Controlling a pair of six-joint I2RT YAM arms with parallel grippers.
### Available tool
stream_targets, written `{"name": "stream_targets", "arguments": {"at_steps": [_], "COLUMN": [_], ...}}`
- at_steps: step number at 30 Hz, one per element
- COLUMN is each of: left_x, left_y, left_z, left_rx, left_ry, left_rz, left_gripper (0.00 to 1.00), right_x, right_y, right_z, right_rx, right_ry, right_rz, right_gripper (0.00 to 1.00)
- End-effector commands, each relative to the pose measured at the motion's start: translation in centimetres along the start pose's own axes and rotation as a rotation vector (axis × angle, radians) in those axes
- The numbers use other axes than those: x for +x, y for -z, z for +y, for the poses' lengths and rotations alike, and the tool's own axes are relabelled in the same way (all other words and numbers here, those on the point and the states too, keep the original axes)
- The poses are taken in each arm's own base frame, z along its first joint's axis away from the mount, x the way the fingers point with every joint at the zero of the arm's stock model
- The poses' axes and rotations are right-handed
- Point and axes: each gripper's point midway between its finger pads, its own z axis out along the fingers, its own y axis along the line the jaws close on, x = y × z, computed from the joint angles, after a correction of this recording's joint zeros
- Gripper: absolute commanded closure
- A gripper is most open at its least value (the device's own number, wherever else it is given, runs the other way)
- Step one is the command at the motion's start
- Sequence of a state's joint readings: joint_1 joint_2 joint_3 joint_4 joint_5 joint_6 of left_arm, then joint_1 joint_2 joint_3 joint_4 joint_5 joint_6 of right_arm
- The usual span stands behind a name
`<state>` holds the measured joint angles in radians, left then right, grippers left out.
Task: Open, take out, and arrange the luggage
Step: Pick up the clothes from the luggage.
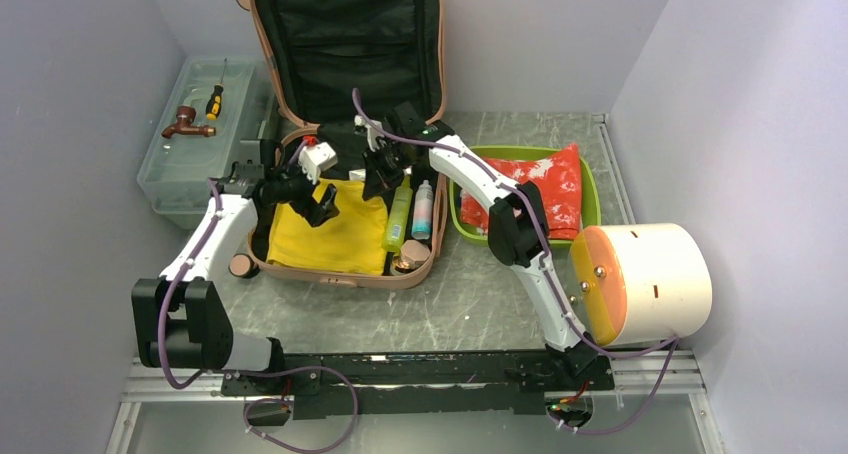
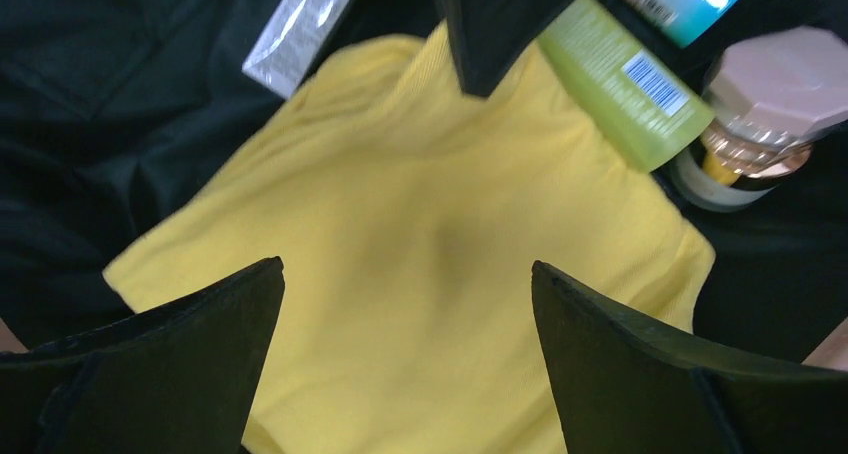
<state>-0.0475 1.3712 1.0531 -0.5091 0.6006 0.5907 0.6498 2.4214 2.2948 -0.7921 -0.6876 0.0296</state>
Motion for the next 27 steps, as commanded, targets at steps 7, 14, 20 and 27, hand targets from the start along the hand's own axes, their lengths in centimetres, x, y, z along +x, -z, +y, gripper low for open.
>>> {"name": "stream_targets", "arguments": {"at_steps": [7, 14, 20, 27], "left_x": [-4.6, -4.3, -4.3, -3.6], "left_y": [-0.3, -0.2, -0.6, -1.9], "left_z": [-1.2, -0.9, -1.6, -2.2], "left_rx": [0.131, 0.119, 0.199, 0.319], "left_ry": [-0.04, -0.143, -0.257, -0.222], "left_rz": [-0.168, -0.159, -0.181, -0.154], "left_gripper": [0.01, 0.01, 0.01, 0.01], "right_x": [-0.3, 0.0, 0.5, -0.1], "right_y": [1.0, 1.4, 1.5, 2.5], "right_z": [5.5, 7.2, 7.7, 9.5], "right_rx": [-0.116, -0.173, -0.185, -0.218], "right_ry": [0.046, 0.044, 0.046, 0.073], "right_rz": [0.004, 0.021, 0.035, 0.018], "right_gripper": [1.0, 1.0, 1.0, 1.0]}}
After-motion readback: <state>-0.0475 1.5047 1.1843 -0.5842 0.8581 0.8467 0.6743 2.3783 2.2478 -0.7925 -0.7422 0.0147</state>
